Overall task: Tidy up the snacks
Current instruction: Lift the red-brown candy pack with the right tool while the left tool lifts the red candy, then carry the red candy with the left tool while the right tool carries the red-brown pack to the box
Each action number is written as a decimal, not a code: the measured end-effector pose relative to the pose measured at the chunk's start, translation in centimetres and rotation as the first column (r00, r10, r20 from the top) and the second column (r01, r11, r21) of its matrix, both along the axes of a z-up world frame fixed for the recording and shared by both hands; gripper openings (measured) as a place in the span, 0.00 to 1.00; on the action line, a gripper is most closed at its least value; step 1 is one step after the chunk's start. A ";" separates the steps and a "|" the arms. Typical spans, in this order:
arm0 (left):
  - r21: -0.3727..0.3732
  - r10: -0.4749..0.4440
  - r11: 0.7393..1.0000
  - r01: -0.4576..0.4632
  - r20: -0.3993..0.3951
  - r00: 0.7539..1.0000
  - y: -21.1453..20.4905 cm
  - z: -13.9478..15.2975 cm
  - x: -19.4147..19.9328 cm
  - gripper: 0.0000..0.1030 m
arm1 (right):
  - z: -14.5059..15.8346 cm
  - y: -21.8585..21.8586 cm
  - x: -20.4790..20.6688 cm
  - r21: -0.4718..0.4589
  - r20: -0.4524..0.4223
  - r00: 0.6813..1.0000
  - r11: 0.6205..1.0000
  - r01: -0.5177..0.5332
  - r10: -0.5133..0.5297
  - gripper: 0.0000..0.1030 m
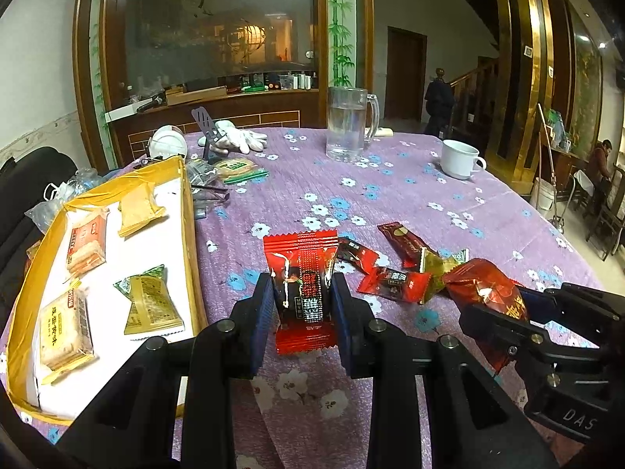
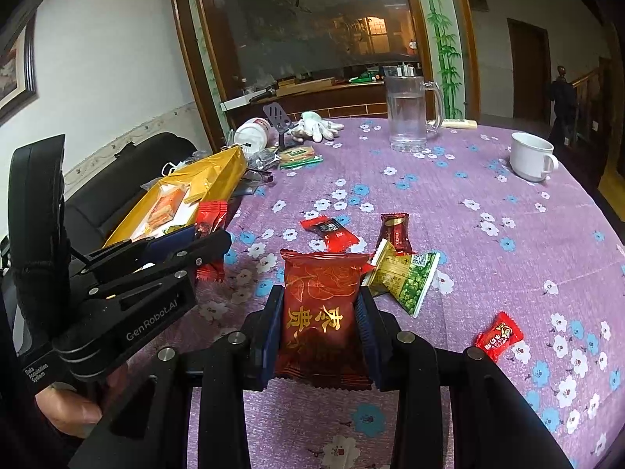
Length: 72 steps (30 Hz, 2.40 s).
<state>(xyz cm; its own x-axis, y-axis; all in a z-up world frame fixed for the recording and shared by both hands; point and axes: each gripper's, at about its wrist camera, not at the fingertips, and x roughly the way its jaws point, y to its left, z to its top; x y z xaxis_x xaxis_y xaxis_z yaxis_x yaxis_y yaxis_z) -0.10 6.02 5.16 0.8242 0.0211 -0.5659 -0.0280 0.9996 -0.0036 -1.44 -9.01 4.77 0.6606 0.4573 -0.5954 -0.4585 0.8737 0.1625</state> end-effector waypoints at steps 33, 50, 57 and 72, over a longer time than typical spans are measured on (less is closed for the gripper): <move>-0.067 0.096 0.993 -0.094 0.038 0.995 3.1 0.6 -0.8 0.26 | 0.3 0.8 -1.1 -0.019 0.032 0.999 1.000 -0.010 0.011 0.36; -0.107 0.143 0.985 -0.136 0.057 0.988 5.2 1.0 -1.4 0.26 | 2.3 3.2 -1.8 -0.055 0.064 0.996 0.997 -0.054 0.058 0.36; -0.150 0.191 0.972 -0.180 0.060 0.980 7.5 1.1 -1.7 0.26 | 2.8 5.5 -1.4 -0.061 0.049 0.994 0.994 -0.095 0.098 0.36; -0.242 0.208 0.950 -0.195 0.028 0.978 10.5 1.2 -2.1 0.26 | 3.3 10.2 -0.6 -0.046 0.017 0.986 0.986 -0.162 0.163 0.36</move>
<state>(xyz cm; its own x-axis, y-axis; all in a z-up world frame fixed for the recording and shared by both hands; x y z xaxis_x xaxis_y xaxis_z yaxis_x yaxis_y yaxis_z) -2.18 16.48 6.39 0.8452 0.0610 -0.5310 -0.2224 0.9435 -0.2457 -2.04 1.16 8.05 0.5916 0.5330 -0.6050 -0.5980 0.7933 0.1141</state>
